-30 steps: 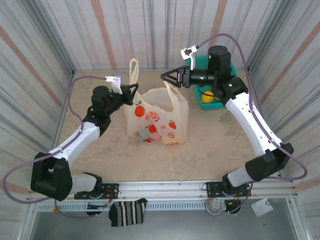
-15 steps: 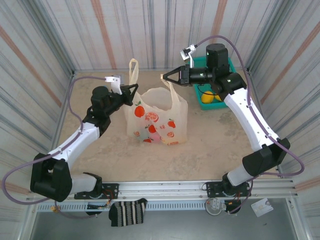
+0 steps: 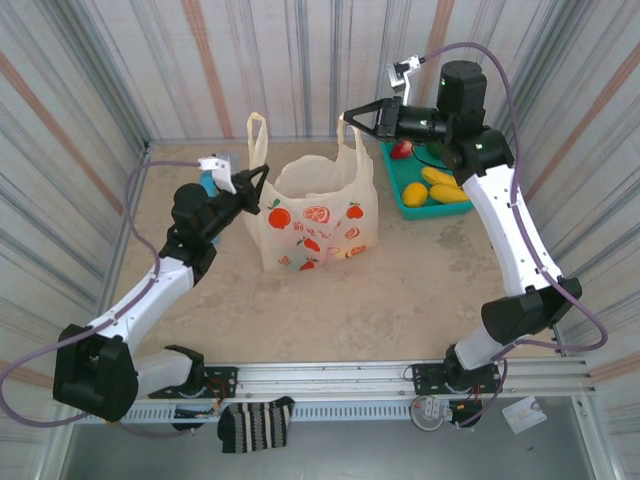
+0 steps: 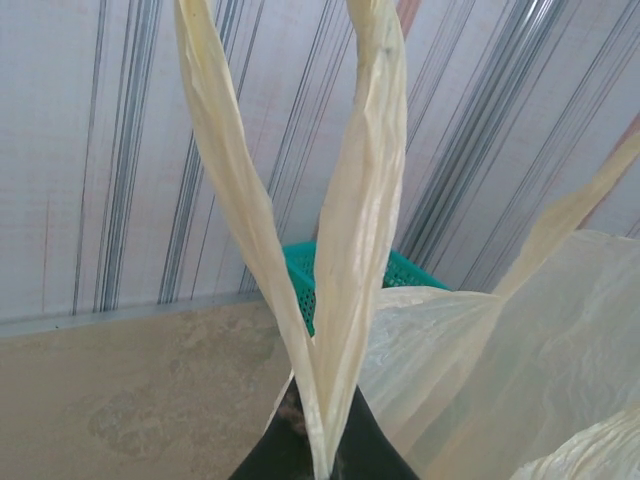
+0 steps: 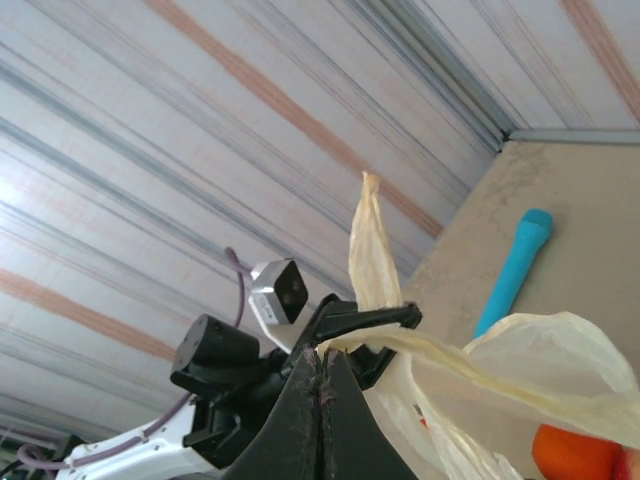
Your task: Place the fake fruits into the plastic bag and tie a complex knot
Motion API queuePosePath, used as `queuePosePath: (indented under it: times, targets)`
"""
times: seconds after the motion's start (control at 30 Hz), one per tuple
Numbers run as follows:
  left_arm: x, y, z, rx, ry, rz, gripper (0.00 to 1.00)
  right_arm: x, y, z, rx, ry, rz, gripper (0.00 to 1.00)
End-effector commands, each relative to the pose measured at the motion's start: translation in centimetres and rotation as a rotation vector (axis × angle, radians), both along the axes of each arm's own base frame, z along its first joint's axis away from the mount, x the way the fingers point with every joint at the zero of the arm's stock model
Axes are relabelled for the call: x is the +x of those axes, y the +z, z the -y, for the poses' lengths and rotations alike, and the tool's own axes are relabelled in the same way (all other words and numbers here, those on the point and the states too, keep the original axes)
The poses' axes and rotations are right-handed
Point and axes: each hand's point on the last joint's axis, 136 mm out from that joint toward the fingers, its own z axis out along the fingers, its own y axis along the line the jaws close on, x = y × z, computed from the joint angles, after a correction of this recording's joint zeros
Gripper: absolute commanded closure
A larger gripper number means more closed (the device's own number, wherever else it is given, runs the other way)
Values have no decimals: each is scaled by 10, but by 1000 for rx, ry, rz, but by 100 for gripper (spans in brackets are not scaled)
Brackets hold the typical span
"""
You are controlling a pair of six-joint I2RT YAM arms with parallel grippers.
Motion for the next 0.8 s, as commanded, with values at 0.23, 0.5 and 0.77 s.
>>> queuePosePath:
  times: [0.23,0.5,0.77]
  targets:
    - [-5,9,7,10,-53,180,100,8,-35,24,-82,-178,96,69]
    - [0,5,5,11,-89,176,100,-49,-21,43,-98,-183,640,14]
    - [8,11,-1,-21,-250,181,100,-78,-99,24,-221,74,913,10]
